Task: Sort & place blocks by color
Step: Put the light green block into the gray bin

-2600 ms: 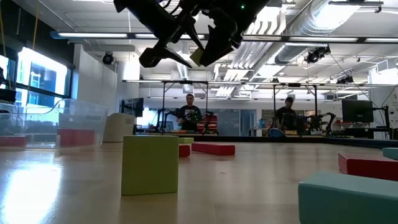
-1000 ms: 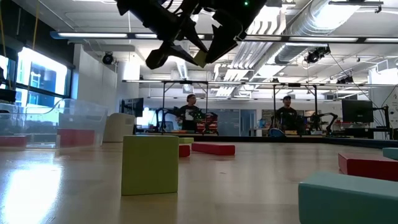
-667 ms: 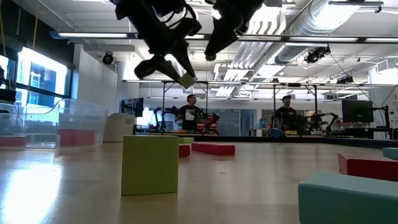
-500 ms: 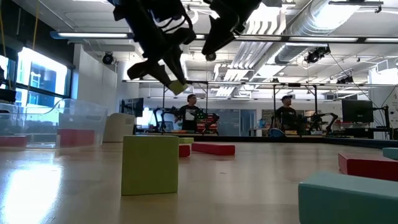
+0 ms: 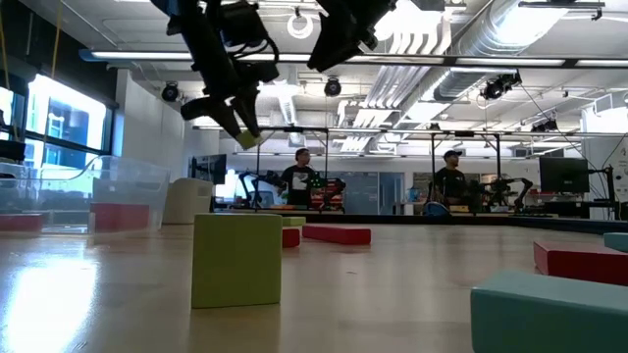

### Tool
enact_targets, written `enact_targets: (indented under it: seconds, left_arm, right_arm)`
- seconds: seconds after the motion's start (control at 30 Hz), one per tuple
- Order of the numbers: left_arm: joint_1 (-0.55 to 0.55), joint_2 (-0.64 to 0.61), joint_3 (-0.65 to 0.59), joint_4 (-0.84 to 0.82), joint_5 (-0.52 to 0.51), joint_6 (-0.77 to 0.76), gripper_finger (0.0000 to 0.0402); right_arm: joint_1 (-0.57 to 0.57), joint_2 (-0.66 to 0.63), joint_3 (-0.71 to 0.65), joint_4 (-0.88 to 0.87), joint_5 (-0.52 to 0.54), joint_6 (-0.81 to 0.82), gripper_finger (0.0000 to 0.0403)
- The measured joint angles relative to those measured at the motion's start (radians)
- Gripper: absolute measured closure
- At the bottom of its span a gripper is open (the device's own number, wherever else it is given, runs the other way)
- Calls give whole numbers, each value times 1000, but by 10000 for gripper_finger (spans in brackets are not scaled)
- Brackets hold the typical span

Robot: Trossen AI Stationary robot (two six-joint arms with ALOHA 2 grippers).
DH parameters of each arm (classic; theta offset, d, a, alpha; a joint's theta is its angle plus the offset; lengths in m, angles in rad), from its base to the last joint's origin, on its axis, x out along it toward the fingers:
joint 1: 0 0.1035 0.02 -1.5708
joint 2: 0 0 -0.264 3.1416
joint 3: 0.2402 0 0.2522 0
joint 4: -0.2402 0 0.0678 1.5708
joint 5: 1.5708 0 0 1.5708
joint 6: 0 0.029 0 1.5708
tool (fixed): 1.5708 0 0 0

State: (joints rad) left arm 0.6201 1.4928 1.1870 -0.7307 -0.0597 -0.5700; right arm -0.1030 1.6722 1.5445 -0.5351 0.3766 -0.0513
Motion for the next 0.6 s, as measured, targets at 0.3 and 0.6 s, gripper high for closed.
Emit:
enact_targets:
  seconds: [0.3, 0.6]
  left_arm:
    - [166, -89, 1, -145, -28, 119, 293]
    - [276, -81, -21, -261, -90, 211, 293]
  right_arm:
    - [-90, 1, 0, 62, -44, 97, 235]
    - [-133, 2, 0, 60, -194, 297, 235]
